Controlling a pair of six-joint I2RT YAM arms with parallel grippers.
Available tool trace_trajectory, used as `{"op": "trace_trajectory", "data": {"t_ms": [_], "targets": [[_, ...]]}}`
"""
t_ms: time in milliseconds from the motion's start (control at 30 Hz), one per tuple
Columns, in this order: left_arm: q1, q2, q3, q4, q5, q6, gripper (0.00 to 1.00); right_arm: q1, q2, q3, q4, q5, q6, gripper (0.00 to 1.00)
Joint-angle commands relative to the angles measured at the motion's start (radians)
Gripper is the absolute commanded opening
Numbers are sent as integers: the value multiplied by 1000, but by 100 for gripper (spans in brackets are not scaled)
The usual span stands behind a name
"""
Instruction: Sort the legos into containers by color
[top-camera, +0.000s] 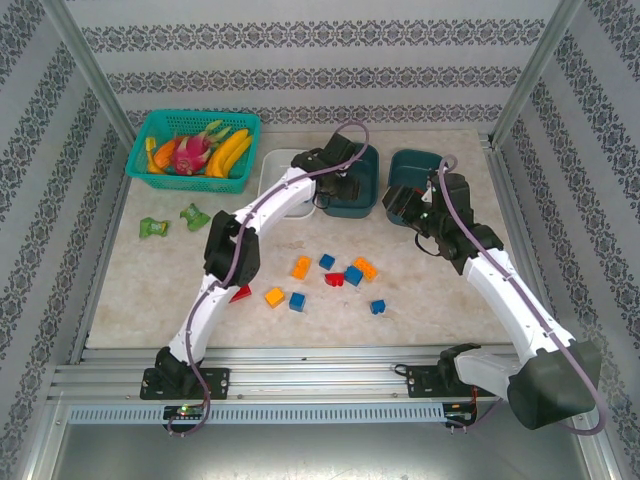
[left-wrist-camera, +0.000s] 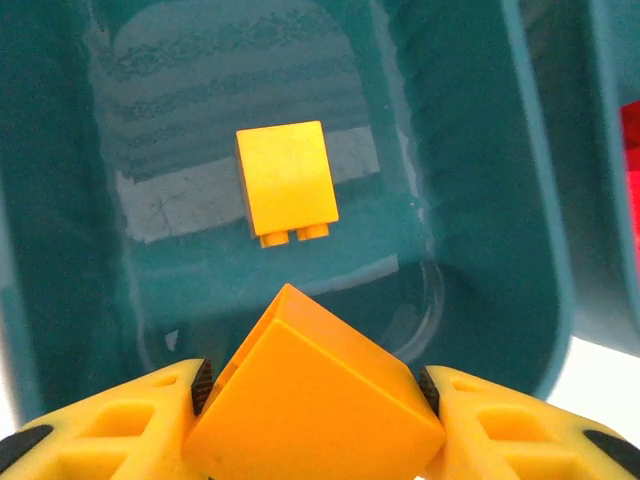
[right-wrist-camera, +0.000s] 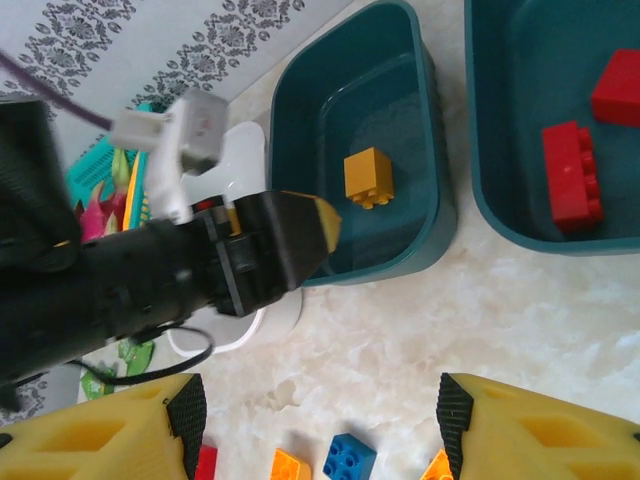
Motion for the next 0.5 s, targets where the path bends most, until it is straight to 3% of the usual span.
{"op": "trace_trajectory", "data": {"t_ms": [0, 300, 467], "targets": [[-6, 33, 53, -87, -9, 10, 47, -5, -30, -32, -7, -26, 23, 65], [-5, 39, 59, -93, 10, -16, 72, -8, -47, -60, -30, -30, -4, 65], [-1, -40, 73, -92, 20, -42, 77, -8, -53, -47, -60, -15, -48, 65]]}}
